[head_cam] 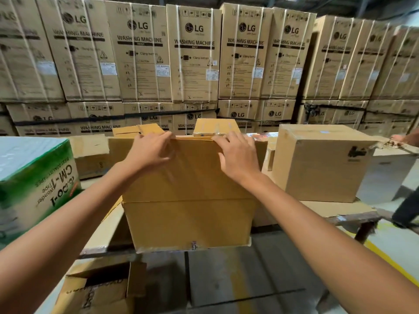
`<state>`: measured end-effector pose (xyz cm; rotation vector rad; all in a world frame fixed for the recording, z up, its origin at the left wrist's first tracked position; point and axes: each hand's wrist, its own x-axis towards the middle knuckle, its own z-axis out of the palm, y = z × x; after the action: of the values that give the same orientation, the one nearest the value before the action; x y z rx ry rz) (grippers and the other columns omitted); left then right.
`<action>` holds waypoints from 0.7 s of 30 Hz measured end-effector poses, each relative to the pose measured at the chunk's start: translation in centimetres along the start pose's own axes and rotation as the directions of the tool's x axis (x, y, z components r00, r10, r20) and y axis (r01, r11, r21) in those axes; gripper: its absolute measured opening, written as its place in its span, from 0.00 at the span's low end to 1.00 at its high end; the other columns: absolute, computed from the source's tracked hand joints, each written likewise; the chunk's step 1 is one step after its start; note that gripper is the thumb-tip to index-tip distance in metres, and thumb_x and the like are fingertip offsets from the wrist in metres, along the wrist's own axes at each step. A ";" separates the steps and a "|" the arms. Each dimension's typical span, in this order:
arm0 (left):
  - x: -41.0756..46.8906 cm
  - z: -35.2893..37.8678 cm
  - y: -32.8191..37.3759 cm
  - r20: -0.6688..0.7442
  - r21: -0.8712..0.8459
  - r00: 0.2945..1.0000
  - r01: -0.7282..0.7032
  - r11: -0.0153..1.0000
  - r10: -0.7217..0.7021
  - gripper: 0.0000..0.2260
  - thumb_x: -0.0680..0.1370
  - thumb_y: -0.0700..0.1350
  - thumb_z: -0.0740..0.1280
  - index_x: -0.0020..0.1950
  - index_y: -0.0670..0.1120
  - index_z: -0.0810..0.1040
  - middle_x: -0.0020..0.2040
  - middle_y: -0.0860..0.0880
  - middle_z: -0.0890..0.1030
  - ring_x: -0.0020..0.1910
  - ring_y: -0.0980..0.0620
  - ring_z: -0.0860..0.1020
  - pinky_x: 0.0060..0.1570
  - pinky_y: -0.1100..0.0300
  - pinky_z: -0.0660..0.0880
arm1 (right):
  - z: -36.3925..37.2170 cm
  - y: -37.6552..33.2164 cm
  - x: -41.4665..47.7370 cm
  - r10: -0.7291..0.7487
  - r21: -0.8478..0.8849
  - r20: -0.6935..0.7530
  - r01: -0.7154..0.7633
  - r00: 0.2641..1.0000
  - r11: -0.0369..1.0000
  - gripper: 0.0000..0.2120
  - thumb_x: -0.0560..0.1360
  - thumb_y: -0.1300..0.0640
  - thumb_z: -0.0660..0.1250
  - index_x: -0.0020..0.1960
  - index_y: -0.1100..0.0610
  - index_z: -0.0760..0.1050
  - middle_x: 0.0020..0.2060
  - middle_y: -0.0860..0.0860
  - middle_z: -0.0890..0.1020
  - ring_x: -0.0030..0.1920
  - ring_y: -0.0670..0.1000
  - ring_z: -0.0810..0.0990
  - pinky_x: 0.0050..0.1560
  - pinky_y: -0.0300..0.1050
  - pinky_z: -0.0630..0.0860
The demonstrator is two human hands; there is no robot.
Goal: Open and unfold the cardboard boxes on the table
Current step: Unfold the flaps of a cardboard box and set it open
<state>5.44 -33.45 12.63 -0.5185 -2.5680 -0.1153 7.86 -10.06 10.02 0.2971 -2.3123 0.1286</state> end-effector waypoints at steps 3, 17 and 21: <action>-2.8 -1.5 1.0 -0.024 0.000 1.000 0.008 1.000 -0.008 0.12 0.79 0.51 0.67 0.59 0.47 0.81 0.53 0.45 0.84 0.50 0.43 0.82 0.52 0.48 0.79 | -2.6 -0.8 -2.3 0.014 0.107 0.047 -0.019 0.999 0.994 0.14 0.78 0.62 0.65 0.62 0.54 0.79 0.51 0.52 0.82 0.53 0.55 0.79 0.59 0.52 0.70; -15.5 5.1 4.0 0.461 -0.028 0.887 0.048 0.998 -0.030 0.32 0.75 0.58 0.70 0.77 0.58 0.64 0.74 0.51 0.68 0.66 0.47 0.64 0.62 0.50 0.66 | -2.3 -2.5 -15.5 -0.023 0.264 0.705 -0.232 0.709 0.936 0.18 0.72 0.54 0.71 0.57 0.46 0.67 0.55 0.48 0.75 0.56 0.53 0.76 0.52 0.49 0.75; -19.7 10.4 4.2 0.444 -0.008 0.896 0.034 0.999 -0.027 0.44 0.72 0.61 0.72 0.80 0.58 0.48 0.81 0.48 0.49 0.77 0.42 0.50 0.74 0.43 0.55 | 1.2 -2.9 -18.8 -0.067 0.134 0.737 -0.048 0.672 0.990 0.27 0.70 0.58 0.72 0.65 0.48 0.65 0.75 0.56 0.62 0.77 0.57 0.58 0.71 0.57 0.61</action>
<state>17.84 -34.41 -6.29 -0.5629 -3.0255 -0.0283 20.24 -9.86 -4.43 0.5084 -3.1322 0.1954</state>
